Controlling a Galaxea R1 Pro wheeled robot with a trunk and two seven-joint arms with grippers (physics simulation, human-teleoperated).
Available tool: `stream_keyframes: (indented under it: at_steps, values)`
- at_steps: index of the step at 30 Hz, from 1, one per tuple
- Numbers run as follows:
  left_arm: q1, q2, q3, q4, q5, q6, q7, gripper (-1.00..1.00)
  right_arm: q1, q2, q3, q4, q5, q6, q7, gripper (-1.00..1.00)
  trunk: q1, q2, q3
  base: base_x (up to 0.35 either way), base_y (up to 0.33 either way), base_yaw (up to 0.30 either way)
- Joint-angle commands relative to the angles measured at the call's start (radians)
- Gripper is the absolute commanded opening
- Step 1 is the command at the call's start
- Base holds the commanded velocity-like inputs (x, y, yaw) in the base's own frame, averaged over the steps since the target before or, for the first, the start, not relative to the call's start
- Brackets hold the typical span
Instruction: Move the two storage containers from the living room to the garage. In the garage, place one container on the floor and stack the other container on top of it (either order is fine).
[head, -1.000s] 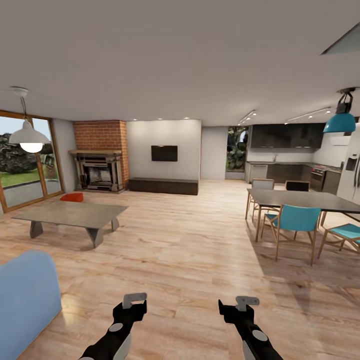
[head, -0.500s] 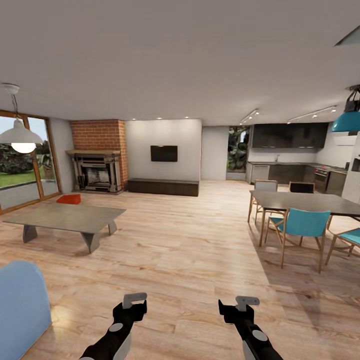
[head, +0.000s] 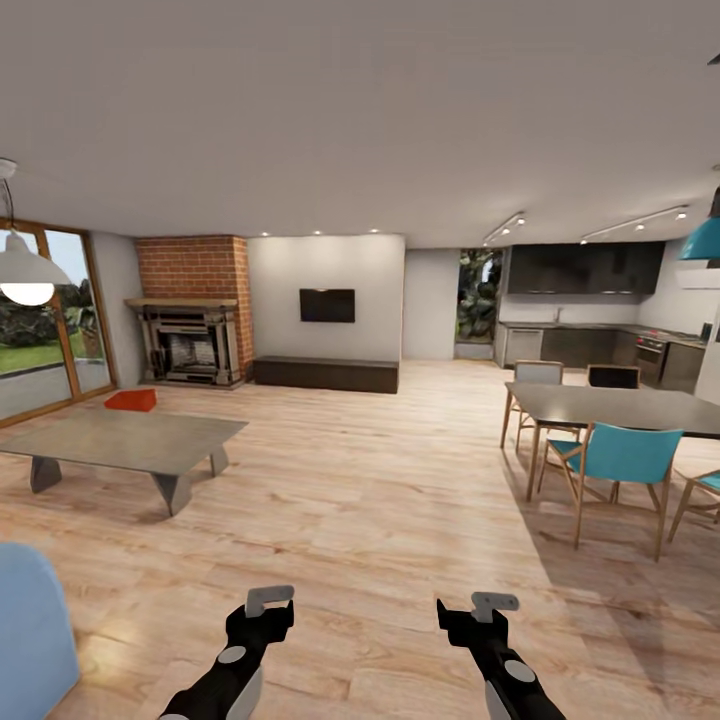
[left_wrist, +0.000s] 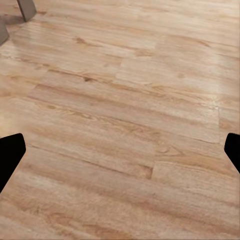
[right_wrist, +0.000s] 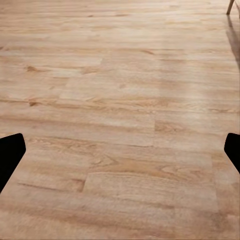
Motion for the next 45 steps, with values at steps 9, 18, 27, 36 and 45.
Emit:
stream_keyframes:
  at_steps: [9,18,27,36,45]
  values:
    - [0.0,-0.002,0.005,0.001,-0.004,-0.004,0.001,1.0,0.0,-0.001,0.005,0.001,-0.011,-0.004,-0.004,1.0,0.001,-0.001,-0.015,0.331,0.0,0.0]
    - [0.0,-0.002,0.005,0.001,-0.005,-0.004,0.001,1.0,0.0,-0.001,0.005,0.001,-0.01,-0.004,-0.004,1.0,0.001,-0.001,-0.029,0.331,0.0,0.0]
    - [0.0,-0.003,0.005,0.002,-0.005,-0.004,0.001,1.0,0.0,-0.001,0.005,0.001,-0.01,-0.004,-0.004,1.0,0.001,-0.001,-0.038,0.331,0.0,0.0]
    - [0.0,-0.005,0.005,0.002,-0.005,-0.004,0.001,1.0,0.0,-0.001,0.005,0.001,-0.01,-0.004,-0.004,1.0,0.001,-0.001,-0.038,0.331,0.0,0.0]
    - [0.0,-0.003,0.005,0.001,-0.004,-0.004,0.001,1.0,0.0,-0.001,0.005,0.001,-0.01,-0.004,-0.004,1.0,0.001,-0.001,-0.038,0.331,0.0,0.0]
